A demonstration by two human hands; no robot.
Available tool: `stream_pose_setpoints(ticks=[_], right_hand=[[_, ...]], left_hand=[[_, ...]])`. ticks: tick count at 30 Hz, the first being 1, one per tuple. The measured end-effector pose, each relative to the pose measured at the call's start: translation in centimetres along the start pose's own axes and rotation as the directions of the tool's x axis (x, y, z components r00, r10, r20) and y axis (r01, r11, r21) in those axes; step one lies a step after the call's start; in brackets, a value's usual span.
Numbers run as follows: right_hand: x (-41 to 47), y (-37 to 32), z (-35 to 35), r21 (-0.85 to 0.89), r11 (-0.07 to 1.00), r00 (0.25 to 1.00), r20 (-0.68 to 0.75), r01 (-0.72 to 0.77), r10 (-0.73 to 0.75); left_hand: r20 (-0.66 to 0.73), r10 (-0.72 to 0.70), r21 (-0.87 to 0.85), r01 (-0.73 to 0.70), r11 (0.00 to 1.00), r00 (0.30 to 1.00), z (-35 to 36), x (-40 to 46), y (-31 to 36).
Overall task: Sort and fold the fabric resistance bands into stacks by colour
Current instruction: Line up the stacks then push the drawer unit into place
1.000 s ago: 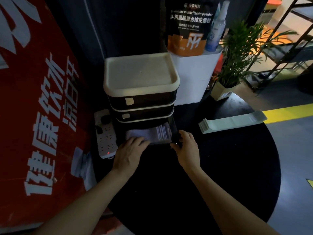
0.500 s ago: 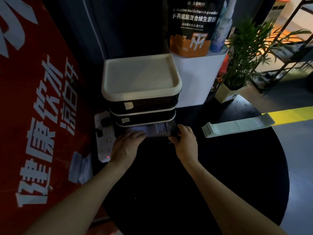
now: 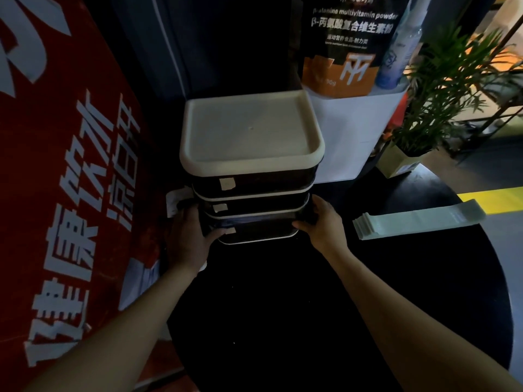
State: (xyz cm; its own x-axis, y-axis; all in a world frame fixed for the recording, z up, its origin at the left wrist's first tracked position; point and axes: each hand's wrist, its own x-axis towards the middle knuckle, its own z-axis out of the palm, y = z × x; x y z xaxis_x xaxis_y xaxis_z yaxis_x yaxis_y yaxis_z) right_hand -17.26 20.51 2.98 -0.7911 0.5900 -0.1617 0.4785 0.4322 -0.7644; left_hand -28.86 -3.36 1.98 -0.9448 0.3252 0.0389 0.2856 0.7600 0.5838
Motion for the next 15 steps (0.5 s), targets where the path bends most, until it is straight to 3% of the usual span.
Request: stream_pose_setpoints(ticks=[4,8,15], right_hand=[[0.9,-0.2,-0.7,0.063,0.998,0.996,0.094,0.003,-0.009],[1.0,-0.1,-0.2,0.065,0.998,0.999,0.036,0.001,-0.003],[1.3,0.2,0.9,0.1,0.995,0.997,-0.075,-0.028,0.035]], left_hand=[[0.003,-0.006,-0.168,0.006,0.986,1.0,0.0,0.8,-0.4],[-0.06,-0.048,-0.28,0.029,0.96,0.997,0.3,0.8,0.3],[-0.157,-0.08,-0.285,0.033,0.958,0.984,0.9,1.0,0.6]])
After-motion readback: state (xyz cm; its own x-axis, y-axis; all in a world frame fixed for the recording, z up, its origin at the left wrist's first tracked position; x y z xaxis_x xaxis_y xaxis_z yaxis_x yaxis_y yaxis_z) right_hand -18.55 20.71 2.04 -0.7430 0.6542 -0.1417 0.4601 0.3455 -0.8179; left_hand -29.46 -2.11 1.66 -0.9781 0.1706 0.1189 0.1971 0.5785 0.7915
